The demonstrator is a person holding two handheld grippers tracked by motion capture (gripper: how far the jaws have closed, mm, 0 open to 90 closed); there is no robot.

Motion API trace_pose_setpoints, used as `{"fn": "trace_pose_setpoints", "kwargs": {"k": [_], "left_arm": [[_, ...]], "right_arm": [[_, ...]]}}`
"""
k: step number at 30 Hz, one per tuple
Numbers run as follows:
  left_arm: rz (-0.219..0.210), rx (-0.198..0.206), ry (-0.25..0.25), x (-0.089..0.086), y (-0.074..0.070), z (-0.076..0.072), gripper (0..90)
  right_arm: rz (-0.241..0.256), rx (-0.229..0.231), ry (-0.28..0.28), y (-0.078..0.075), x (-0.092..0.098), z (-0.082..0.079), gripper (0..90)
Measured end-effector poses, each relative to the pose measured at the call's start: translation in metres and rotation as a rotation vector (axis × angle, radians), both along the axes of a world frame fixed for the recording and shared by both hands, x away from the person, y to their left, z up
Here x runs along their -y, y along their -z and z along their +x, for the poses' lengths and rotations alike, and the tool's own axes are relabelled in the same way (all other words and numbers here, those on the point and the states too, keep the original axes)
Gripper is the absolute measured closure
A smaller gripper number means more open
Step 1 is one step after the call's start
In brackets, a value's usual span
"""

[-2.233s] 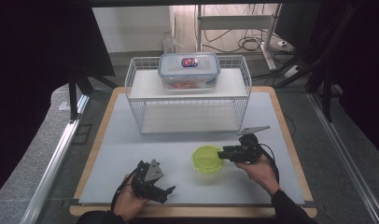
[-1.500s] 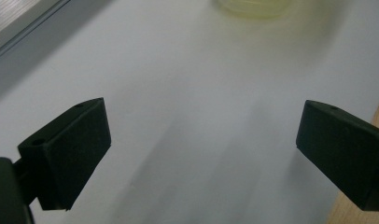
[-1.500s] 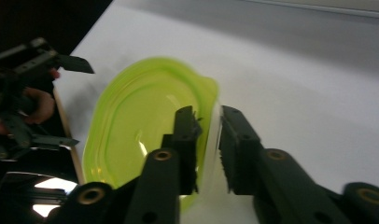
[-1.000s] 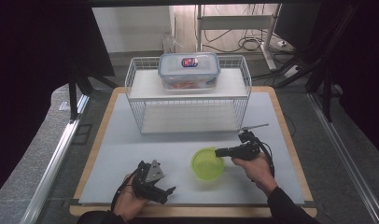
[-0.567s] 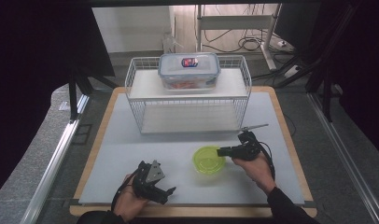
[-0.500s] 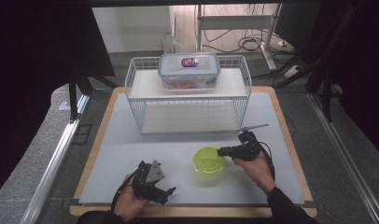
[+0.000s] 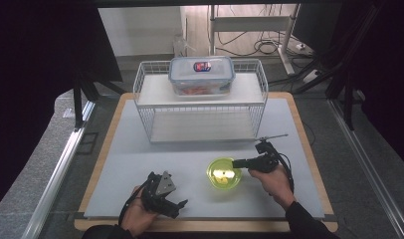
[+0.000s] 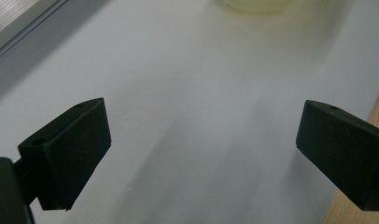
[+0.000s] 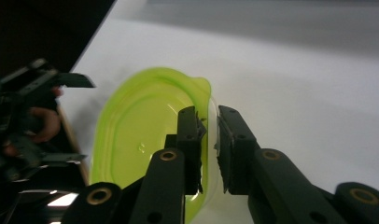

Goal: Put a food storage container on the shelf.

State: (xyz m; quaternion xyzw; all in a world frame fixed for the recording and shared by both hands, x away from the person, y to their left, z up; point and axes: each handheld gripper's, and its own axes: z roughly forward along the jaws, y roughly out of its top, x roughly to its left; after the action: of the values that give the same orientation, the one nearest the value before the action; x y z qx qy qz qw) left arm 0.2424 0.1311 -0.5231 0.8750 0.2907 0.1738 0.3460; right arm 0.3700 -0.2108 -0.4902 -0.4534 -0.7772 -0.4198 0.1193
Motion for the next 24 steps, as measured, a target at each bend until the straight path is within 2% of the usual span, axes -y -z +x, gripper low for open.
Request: {"fn": "trace_pose_setpoints", "kwargs": {"k": [3, 7, 10, 15, 20, 24], "left_arm": [[-0.002, 0.001, -0.001, 0.0, 0.0, 0.0, 3.0], [-0.003, 0.003, -0.002, 0.0, 0.0, 0.0, 3.0], [-0.003, 0.004, -0.001, 0.0, -0.001, 0.0, 3.0], [-0.004, 0.006, -0.002, 0.0, -0.001, 0.0, 3.0], [-0.021, 0.01, -0.004, -0.001, -0.003, -0.001, 2.8], [-0.04, 0.015, -0.009, -0.003, -0.004, -0.001, 2.4]], "right_arm": [[0.004, 0.002, -0.011, -0.001, -0.002, -0.001, 81.4], [0.068, -0.021, -0.006, -0.005, 0.002, 0.0, 82.8], [0.067, 0.011, 0.011, -0.008, 0.005, 0.0, 83.1], [0.1, 0.013, 0.018, -0.012, 0.009, 0.001, 83.3], [0.14, 0.026, 0.006, -0.023, 0.008, 0.002, 83.6], [0.167, 0.049, -0.011, -0.038, 0.004, 0.003, 84.5]]}}
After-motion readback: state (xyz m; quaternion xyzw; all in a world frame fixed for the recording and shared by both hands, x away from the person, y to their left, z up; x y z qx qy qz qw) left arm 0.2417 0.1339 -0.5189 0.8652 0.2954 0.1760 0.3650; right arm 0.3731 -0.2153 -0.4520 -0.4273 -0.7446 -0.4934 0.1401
